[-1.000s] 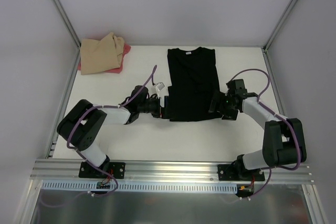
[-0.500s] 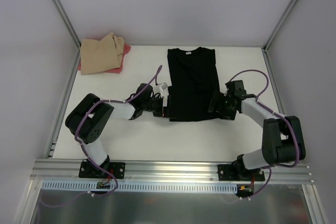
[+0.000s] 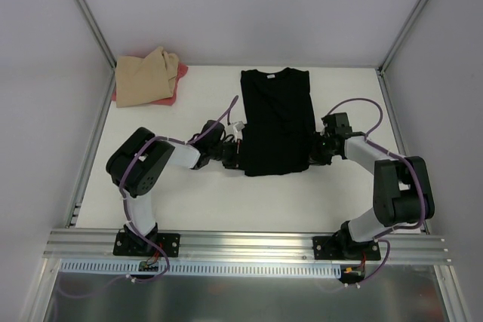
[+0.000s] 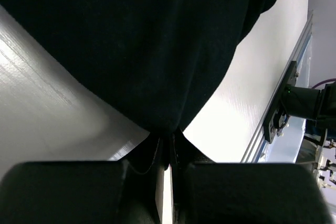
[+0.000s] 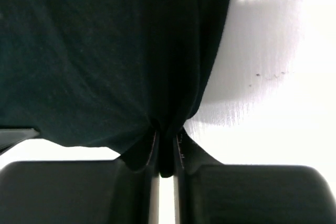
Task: Fold and stack the t-shirts
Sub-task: Grab one side of the 2/3 rectangular tshirt with both arms
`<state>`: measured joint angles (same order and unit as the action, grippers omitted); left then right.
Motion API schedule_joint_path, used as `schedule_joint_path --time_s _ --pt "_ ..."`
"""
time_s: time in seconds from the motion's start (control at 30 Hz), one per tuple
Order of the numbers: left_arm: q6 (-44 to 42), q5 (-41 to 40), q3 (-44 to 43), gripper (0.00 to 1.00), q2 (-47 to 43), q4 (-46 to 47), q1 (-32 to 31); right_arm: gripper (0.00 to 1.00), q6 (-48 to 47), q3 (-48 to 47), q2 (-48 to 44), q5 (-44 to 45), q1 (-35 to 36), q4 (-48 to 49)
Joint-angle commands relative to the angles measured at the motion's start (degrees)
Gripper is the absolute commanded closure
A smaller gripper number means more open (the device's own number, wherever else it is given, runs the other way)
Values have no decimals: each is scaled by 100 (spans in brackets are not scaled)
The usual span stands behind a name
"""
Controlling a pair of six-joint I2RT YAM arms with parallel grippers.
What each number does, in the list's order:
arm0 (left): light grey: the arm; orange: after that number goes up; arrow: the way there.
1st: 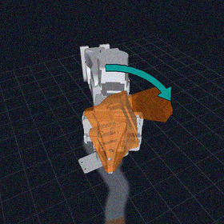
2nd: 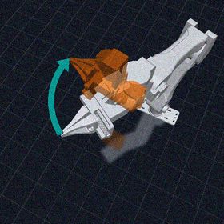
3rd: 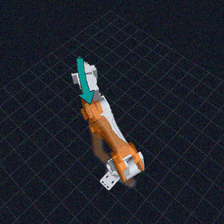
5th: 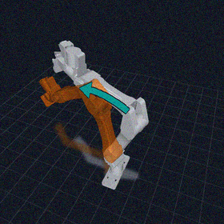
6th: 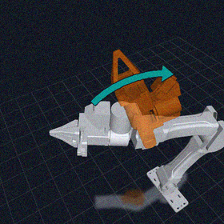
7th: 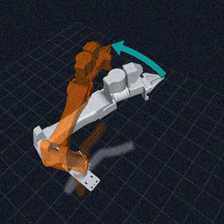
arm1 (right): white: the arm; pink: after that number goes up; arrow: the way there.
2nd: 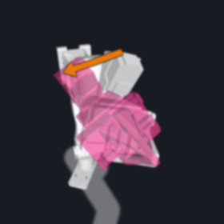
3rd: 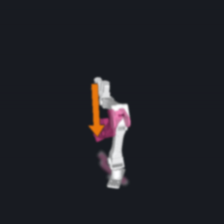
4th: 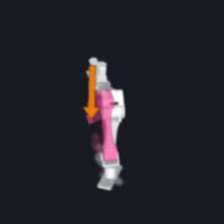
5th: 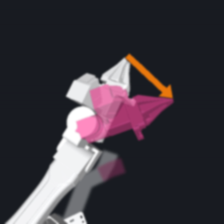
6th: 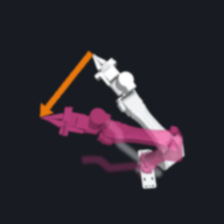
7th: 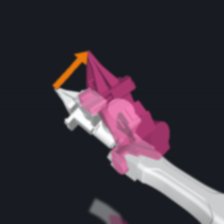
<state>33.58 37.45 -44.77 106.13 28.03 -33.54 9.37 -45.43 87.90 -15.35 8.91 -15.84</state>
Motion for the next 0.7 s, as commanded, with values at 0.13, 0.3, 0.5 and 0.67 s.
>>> schedule_joint_path --time_s 0.13,0.3,0.5,0.67 --pt "61 157 -85 100 -74 89 -100 100 -49 8 -263 -196 -21 -95" --pt "-45 43 249 100 -591 -149 -100 100 21 183 -729 -231 6 -376" --pt "-71 -45 847 100 -1339 -403 -144 100 92 728 -1503 -231 67 -657" --pt "8 -141 1295 100 -1928 -526 -275 100 214 1202 -2153 -240 260 -938"
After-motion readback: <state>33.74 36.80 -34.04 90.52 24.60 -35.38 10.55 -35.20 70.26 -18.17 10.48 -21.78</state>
